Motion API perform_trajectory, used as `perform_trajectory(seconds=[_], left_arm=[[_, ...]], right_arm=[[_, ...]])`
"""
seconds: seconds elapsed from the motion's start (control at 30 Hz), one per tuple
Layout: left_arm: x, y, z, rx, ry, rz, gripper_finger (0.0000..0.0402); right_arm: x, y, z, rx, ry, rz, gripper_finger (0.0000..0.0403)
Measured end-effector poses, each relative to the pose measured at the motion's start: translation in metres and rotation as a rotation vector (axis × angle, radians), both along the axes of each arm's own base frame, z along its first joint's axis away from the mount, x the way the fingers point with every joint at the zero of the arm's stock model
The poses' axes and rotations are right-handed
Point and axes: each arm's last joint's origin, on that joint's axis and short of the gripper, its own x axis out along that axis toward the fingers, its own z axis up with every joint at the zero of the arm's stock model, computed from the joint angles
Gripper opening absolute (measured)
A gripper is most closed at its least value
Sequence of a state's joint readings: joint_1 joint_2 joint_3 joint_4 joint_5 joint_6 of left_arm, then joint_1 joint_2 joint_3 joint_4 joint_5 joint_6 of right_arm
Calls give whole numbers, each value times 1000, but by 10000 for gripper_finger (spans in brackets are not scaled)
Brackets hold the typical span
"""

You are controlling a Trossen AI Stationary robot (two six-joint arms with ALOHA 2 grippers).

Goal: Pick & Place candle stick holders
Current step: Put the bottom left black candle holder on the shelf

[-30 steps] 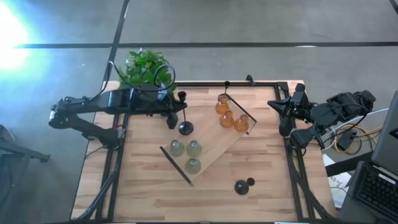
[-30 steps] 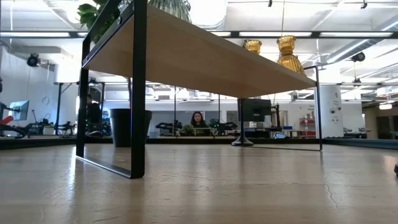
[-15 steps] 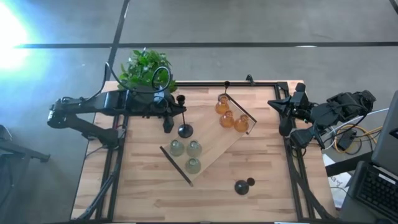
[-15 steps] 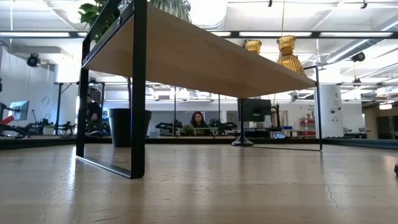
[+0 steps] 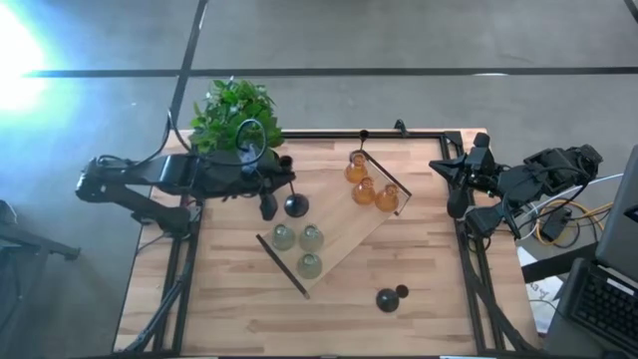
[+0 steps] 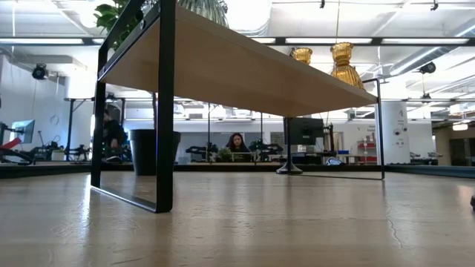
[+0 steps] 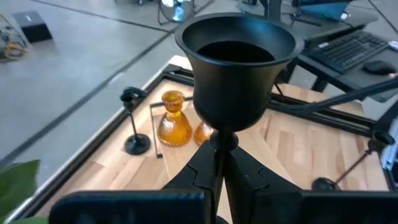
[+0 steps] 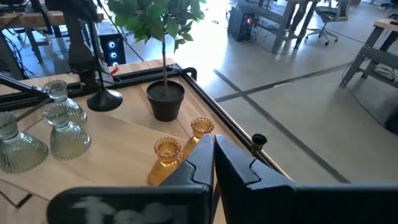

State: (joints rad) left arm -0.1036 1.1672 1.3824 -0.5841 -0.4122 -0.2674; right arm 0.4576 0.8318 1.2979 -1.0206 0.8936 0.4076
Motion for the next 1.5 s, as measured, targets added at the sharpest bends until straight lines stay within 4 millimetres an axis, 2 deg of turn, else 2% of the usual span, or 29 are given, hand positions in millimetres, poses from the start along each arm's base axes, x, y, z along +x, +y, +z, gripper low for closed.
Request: perform_trajectory(seconds=[0.43,0.67,1.0,1.5], left_arm=[[-11,-16,8,-5,-7,90,17],[2,-19,-3,-13,33,107,17],[10,-20,-8,-17,43,105,17],[21,-22,-34,-29,35,100,17]], right_arm=[[0,0,0,3,-2,-1,8],[0,0,0,3,-1,-1,8],[0,0,0,4,-2,-1,8],[0,0,0,4,-2,0,8]])
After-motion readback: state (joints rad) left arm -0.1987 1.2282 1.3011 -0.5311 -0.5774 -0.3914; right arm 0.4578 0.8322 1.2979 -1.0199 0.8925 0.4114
